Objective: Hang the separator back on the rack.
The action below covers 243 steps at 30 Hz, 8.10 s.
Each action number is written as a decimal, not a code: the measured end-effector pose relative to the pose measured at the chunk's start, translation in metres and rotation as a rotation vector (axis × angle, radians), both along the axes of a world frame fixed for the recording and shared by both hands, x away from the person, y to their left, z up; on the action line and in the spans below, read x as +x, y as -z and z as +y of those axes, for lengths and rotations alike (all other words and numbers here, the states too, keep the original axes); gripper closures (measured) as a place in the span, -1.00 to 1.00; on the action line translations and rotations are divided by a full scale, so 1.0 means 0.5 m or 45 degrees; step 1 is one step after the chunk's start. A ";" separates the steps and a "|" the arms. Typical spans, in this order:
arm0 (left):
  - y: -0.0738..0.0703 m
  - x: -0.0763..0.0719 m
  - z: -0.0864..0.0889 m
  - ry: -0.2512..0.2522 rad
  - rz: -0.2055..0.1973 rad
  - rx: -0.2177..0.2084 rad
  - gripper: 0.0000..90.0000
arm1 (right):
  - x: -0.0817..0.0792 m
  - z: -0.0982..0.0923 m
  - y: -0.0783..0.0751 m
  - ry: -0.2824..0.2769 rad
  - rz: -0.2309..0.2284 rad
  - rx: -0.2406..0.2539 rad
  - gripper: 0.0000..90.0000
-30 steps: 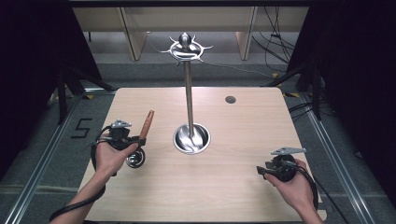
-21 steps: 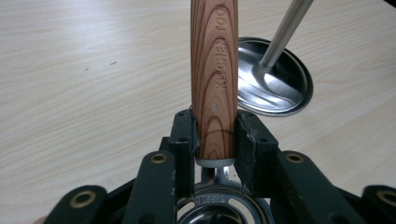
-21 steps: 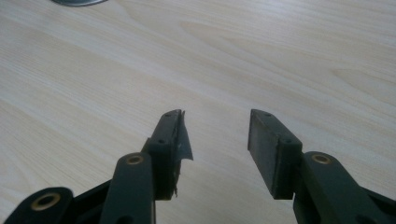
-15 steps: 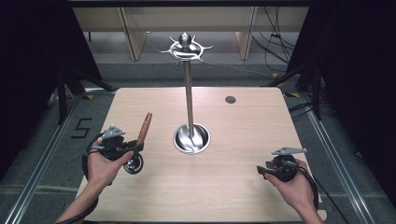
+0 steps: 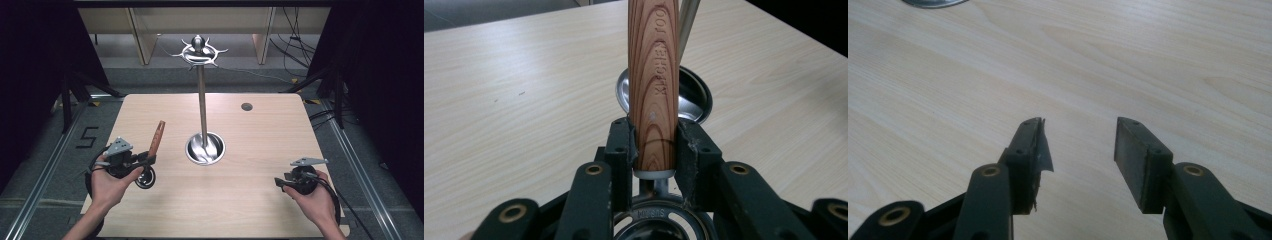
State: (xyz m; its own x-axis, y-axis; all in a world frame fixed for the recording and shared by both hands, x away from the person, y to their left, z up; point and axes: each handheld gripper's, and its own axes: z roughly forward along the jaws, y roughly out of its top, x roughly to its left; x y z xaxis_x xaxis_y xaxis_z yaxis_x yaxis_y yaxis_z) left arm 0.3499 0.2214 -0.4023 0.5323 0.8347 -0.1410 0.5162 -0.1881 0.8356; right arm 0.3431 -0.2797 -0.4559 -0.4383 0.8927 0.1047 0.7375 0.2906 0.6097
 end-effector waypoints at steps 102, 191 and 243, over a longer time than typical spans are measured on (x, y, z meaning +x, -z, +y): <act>-0.154 -0.016 -0.115 0.112 -0.386 -0.121 0.54 | 0.000 -0.012 -0.005 0.056 -0.038 0.018 0.18; -0.219 0.016 -0.162 0.073 -0.563 -0.166 0.54 | 0.001 -0.011 -0.005 0.056 -0.043 0.019 0.17; -0.192 0.084 -0.221 -0.021 -0.580 -0.095 0.52 | 0.000 -0.012 -0.007 0.057 -0.042 0.025 0.17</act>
